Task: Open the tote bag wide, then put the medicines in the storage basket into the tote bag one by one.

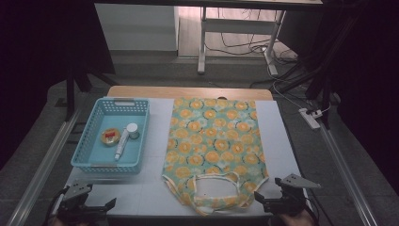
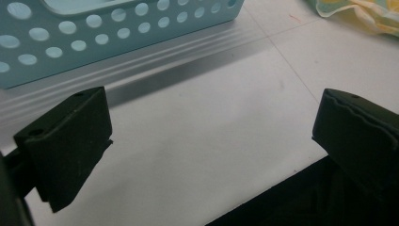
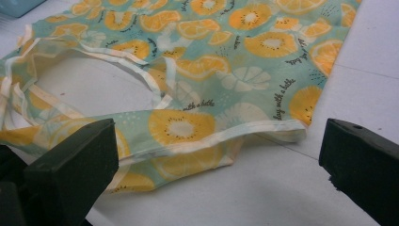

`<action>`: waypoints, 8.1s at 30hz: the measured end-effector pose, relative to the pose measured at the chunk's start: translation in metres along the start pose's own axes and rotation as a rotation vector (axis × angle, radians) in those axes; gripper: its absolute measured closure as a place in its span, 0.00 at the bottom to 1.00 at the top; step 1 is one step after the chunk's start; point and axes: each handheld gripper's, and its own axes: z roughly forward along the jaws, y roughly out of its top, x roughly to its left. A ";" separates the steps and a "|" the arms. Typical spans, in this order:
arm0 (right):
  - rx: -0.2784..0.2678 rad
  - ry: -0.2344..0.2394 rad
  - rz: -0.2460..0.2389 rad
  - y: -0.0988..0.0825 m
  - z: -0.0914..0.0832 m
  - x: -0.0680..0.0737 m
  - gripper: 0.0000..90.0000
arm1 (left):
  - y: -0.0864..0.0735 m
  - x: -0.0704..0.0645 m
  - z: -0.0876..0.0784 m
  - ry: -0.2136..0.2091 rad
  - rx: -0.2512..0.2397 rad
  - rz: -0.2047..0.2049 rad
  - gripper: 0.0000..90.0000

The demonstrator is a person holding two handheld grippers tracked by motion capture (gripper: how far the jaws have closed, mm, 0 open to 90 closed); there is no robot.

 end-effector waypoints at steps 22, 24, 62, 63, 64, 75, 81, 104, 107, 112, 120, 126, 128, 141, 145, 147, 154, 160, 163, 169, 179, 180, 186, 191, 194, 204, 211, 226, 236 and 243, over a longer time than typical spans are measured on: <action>0.010 0.010 0.001 0.001 0.001 0.000 0.00 | 0.000 0.001 0.001 -0.007 0.010 0.000 0.00; 0.005 0.012 -0.001 0.001 0.000 0.000 0.00 | 0.001 0.000 0.001 -0.007 0.013 0.002 0.00; 0.108 0.350 -0.312 0.045 0.048 0.102 0.08 | 0.001 0.001 0.001 -0.008 0.013 -0.005 0.00; 0.113 0.362 -0.321 0.045 0.050 0.106 0.10 | 0.001 0.001 0.001 -0.009 0.013 -0.005 0.00; 0.119 0.374 -0.331 0.046 0.052 0.109 0.12 | 0.001 0.002 0.001 -0.009 0.013 -0.005 0.00; 0.257 0.511 -0.467 0.037 0.074 0.148 0.55 | 0.001 0.002 0.001 -0.010 0.013 -0.007 0.00; 0.317 0.477 -0.554 0.028 0.084 0.153 0.74 | 0.001 0.002 0.002 -0.011 0.014 -0.005 0.00; 0.181 0.296 -0.502 0.093 0.082 0.113 1.00 | 0.001 0.002 0.002 -0.017 0.014 -0.009 0.00; 0.178 0.263 -0.472 0.103 0.095 0.101 1.00 | 0.001 0.003 0.002 -0.019 0.014 -0.011 0.00; 0.210 0.254 -0.452 0.107 0.121 0.093 1.00 | 0.001 0.003 0.002 -0.021 0.014 -0.012 0.00; 0.262 0.279 -0.457 0.103 0.153 0.095 1.00 | 0.001 0.003 0.002 -0.023 0.013 -0.013 0.00; 0.277 0.325 -0.426 0.099 0.165 0.096 0.83 | 0.001 0.003 0.002 -0.024 0.011 -0.014 0.00; 0.284 0.338 -0.424 0.098 0.168 0.098 0.75 | 0.001 0.003 0.002 -0.024 0.012 -0.013 0.00; 0.302 0.347 -0.553 0.095 0.177 0.112 0.93 | 0.001 0.003 0.002 -0.025 0.013 -0.013 0.00; 0.307 0.339 -0.592 0.094 0.176 0.117 1.00 | 0.001 0.003 0.002 -0.025 0.013 -0.014 0.00; 0.312 0.350 -0.563 0.095 0.177 0.115 1.00 | 0.001 0.003 0.002 -0.024 0.013 -0.013 0.00; 0.271 0.372 -0.475 0.104 0.173 0.105 1.00 | 0.001 0.004 0.002 -0.025 0.010 -0.018 0.00; 0.208 0.368 -0.435 0.118 0.165 0.096 1.00 | 0.001 0.004 0.001 -0.026 0.007 -0.024 0.00; 0.172 0.364 -0.420 0.129 0.160 0.091 1.00 | 0.001 0.005 0.001 -0.031 0.006 -0.032 0.00; 0.136 0.347 -0.418 0.144 0.155 0.086 1.00 | 0.001 0.006 0.001 -0.033 0.004 -0.038 0.00; 0.049 0.339 -0.413 0.185 0.137 0.080 1.00 | 0.000 0.006 0.001 -0.030 -0.003 -0.043 0.00; 0.045 0.339 -0.413 0.189 0.136 0.079 1.00 | 0.000 0.006 0.001 -0.031 -0.002 -0.042 0.00; 0.015 0.330 -0.405 0.209 0.131 0.075 1.00 | 0.000 0.006 0.001 -0.032 -0.002 -0.043 0.00; 0.002 0.323 -0.396 0.226 0.127 0.071 1.00 | 0.000 0.007 0.000 -0.036 -0.001 -0.043 0.00; 0.000 0.317 -0.401 0.232 0.126 0.070 1.00 | 0.001 0.006 0.001 -0.036 -0.001 -0.042 0.00; -0.030 0.305 -0.411 0.251 0.119 0.072 1.00 | 0.001 0.007 0.001 -0.042 0.002 -0.044 0.00; -0.057 0.298 -0.416 0.262 0.112 0.073 1.00 | 0.001 0.007 0.001 -0.045 0.004 -0.043 0.00; -0.093 0.291 -0.428 0.276 0.102 0.078 1.00 | 0.001 0.007 0.001 -0.049 0.004 -0.048 0.00; -0.090 0.290 -0.416 0.275 0.104 0.074 1.00 | 0.003 0.009 -0.002 -0.066 -0.010 -0.056 0.00; -0.095 0.297 -0.405 0.274 0.105 0.073 1.00 | 0.017 0.013 -0.012 -0.056 -0.057 -0.058 0.00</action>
